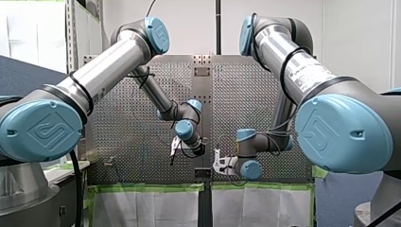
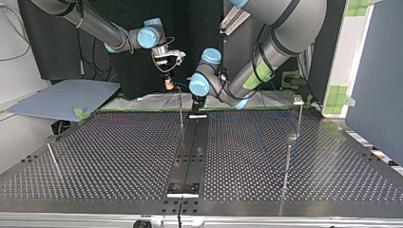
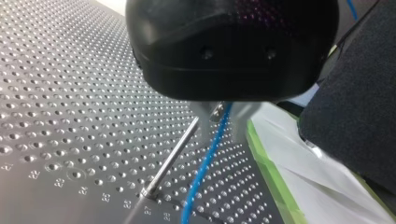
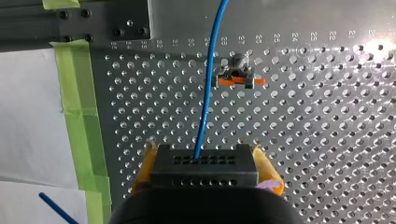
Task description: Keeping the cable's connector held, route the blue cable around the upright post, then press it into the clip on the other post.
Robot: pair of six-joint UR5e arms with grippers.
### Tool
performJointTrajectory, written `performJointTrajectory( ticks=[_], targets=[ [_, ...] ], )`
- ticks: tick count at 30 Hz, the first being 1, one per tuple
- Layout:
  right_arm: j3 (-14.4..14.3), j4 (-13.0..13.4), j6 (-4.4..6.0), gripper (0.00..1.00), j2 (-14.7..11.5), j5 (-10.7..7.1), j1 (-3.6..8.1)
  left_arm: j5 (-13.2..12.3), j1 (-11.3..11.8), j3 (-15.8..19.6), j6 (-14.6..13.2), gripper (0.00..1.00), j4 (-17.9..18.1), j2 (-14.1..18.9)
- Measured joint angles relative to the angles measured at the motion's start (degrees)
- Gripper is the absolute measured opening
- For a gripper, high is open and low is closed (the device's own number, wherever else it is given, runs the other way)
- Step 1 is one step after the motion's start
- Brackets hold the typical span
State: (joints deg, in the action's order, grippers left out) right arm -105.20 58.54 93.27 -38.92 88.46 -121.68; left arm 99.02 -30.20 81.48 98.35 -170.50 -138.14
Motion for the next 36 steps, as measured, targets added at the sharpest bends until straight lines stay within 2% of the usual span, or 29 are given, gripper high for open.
performJointTrajectory(
  ticks=[7, 11, 17, 24, 26, 30, 36],
  targets=[
    [-0.01, 0.00, 0.00, 0.00, 0.00, 0.11, 0.30, 0.53, -0.34, 0.03, -0.03, 0.00, 0.08, -0.18],
    [-0.02, -0.01, 0.00, 0.00, 0.00, 0.14, 0.45, 0.62, -0.55, 0.03, -0.47, 0.00, 0.59, -1.78],
    [-0.01, 0.00, 0.00, 0.00, 0.00, 0.14, 0.87, -0.12, -0.91, 0.04, -0.61, 0.00, 3.56, -4.35],
    [0.02, 0.88, -0.17, 0.00, 0.03, -0.15, 2.18, -0.36, -0.86, 0.05, 1.70, 0.00, 7.65, -4.68],
    [0.03, 1.36, -0.14, 0.00, 0.11, -0.47, 2.60, -0.35, -0.76, 0.05, 2.07, 0.00, 8.17, -4.69],
    [0.35, 2.68, 0.23, 0.00, 0.88, -2.36, 3.43, 0.08, -0.61, 0.05, 2.46, 0.00, 9.21, -4.70],
    [0.92, 2.75, 0.55, 0.00, 1.41, -3.79, 4.48, 0.74, -0.63, 0.05, 2.44, 0.00, 9.70, -4.71]
  ],
)
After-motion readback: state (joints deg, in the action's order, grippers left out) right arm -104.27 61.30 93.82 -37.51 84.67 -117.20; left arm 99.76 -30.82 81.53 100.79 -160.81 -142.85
